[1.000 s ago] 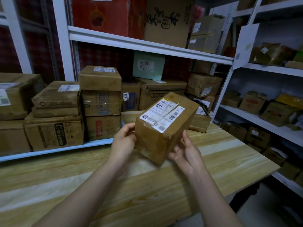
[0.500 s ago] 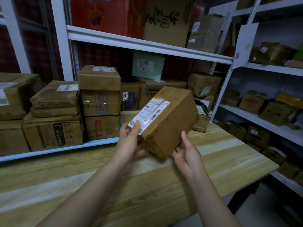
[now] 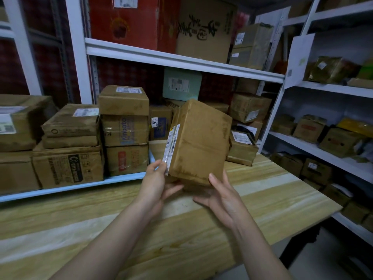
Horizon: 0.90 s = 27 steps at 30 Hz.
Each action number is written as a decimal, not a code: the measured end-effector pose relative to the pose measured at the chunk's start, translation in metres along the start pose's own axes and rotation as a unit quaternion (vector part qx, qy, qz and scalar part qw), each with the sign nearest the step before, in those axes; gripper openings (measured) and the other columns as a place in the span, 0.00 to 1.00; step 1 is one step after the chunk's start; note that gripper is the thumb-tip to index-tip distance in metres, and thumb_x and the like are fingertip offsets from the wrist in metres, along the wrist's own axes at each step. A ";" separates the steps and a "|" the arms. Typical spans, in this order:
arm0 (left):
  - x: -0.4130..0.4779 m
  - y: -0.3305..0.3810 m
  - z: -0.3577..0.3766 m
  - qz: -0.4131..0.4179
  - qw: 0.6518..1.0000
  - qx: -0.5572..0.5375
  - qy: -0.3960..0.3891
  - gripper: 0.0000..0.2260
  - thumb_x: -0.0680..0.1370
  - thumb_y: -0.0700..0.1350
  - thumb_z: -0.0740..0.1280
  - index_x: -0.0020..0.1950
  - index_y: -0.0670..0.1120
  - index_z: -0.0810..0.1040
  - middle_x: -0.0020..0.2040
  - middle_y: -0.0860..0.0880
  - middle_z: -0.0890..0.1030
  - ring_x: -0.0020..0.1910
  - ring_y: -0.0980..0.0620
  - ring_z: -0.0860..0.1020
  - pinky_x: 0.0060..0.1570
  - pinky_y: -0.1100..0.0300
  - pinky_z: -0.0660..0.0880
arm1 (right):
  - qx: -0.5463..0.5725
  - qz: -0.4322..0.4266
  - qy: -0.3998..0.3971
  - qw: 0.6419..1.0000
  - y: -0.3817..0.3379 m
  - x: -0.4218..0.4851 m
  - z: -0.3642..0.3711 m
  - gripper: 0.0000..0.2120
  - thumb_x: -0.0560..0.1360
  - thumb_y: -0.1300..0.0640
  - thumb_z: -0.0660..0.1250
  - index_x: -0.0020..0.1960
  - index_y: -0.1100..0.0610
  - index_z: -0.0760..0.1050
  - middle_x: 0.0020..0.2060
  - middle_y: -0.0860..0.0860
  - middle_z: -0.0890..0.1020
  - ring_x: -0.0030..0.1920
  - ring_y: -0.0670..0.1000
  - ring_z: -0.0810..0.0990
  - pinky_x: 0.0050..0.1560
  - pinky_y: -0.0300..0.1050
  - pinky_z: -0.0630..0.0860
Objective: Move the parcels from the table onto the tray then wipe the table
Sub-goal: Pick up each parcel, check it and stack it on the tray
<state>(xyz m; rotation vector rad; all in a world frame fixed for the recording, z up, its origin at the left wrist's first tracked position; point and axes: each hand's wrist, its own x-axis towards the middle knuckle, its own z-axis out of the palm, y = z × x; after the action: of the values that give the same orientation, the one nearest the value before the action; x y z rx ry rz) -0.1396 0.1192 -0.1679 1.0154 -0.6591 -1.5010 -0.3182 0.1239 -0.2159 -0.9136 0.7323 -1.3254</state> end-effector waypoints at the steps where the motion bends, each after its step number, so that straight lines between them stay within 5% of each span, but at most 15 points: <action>1: -0.002 0.001 -0.001 0.002 1.000 0.007 -0.002 0.13 0.83 0.47 0.59 0.67 0.50 0.67 0.53 0.49 0.77 0.50 0.40 0.82 0.46 0.46 0.81 | 0.014 -0.004 -0.008 1.000 0.000 -0.001 0.002 0.32 0.71 0.54 0.72 0.72 0.39 0.66 0.68 0.53 0.78 0.69 0.60 0.75 0.65 0.75 0.66; 6: -0.006 0.006 -0.008 0.068 0.995 0.075 0.006 0.10 0.82 0.52 0.58 0.63 0.54 0.71 0.51 0.54 0.79 0.49 0.48 0.81 0.55 0.49 0.77 | 0.126 -0.050 0.018 0.991 -0.001 -0.005 0.016 0.43 0.64 0.57 0.81 0.75 0.54 0.66 0.68 0.60 0.77 0.68 0.63 0.75 0.61 0.64 0.77; 9: -0.008 0.011 -0.017 0.107 0.988 0.105 0.050 0.10 0.82 0.53 0.57 0.60 0.53 0.72 0.52 0.51 0.78 0.48 0.50 0.77 0.49 0.52 0.76 | 0.164 -0.057 0.033 0.984 -0.006 -0.009 0.030 0.37 0.69 0.58 0.77 0.75 0.60 0.66 0.68 0.61 0.77 0.68 0.60 0.76 0.59 0.60 0.79; 11: -0.008 0.013 -0.027 0.119 0.981 0.126 0.091 0.11 0.81 0.52 0.59 0.60 0.49 0.74 0.53 0.49 0.79 0.50 0.49 0.78 0.45 0.55 0.74 | 0.164 -0.066 0.029 0.984 -0.011 -0.010 0.045 0.43 0.61 0.55 0.83 0.72 0.60 0.69 0.66 0.60 0.79 0.66 0.59 0.77 0.55 0.59 0.81; 15: -0.014 0.022 -0.053 0.112 0.966 0.174 0.154 0.16 0.79 0.49 0.64 0.67 0.48 0.72 0.60 0.46 0.78 0.60 0.44 0.76 0.63 0.48 0.72 | 0.130 -0.070 0.011 0.989 -0.019 -0.010 0.079 0.52 0.51 0.49 0.88 0.70 0.58 0.72 0.65 0.59 0.80 0.66 0.59 0.77 0.57 0.59 0.80; 18: -0.027 0.034 -0.074 0.122 0.956 0.205 0.173 0.19 0.79 0.47 0.66 0.68 0.47 0.70 0.57 0.47 0.77 0.57 0.44 0.76 0.63 0.50 0.72 | 0.117 -0.069 -0.008 0.991 -0.020 -0.015 0.111 0.47 0.56 0.48 0.85 0.70 0.59 0.71 0.64 0.60 0.80 0.65 0.59 0.78 0.60 0.59 0.79; 21: -0.036 0.045 -0.097 0.135 0.930 0.283 0.194 0.22 0.78 0.47 0.67 0.71 0.47 0.69 0.65 0.44 0.74 0.63 0.43 0.73 0.66 0.49 0.70 | 0.113 -0.067 -0.023 0.991 -0.022 -0.018 0.140 0.31 0.68 0.51 0.75 0.68 0.59 0.73 0.65 0.61 0.79 0.66 0.59 0.78 0.62 0.60 0.77; 27: -0.053 0.062 -0.146 0.140 0.834 0.463 0.267 0.24 0.77 0.52 0.67 0.72 0.51 0.67 0.72 0.43 0.66 0.70 0.41 0.63 0.67 0.49 0.64 | 0.070 -0.047 -0.056 0.995 -0.030 -0.019 0.209 0.25 0.70 0.50 0.72 0.63 0.58 0.75 0.63 0.60 0.80 0.64 0.59 0.79 0.57 0.57 0.81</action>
<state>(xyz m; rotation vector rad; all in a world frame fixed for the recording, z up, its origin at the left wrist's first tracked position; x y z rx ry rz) 0.0168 0.1785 -0.1715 1.8776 -1.0903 -0.5162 -0.1527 0.1704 -0.0912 -0.9107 0.5095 -1.3788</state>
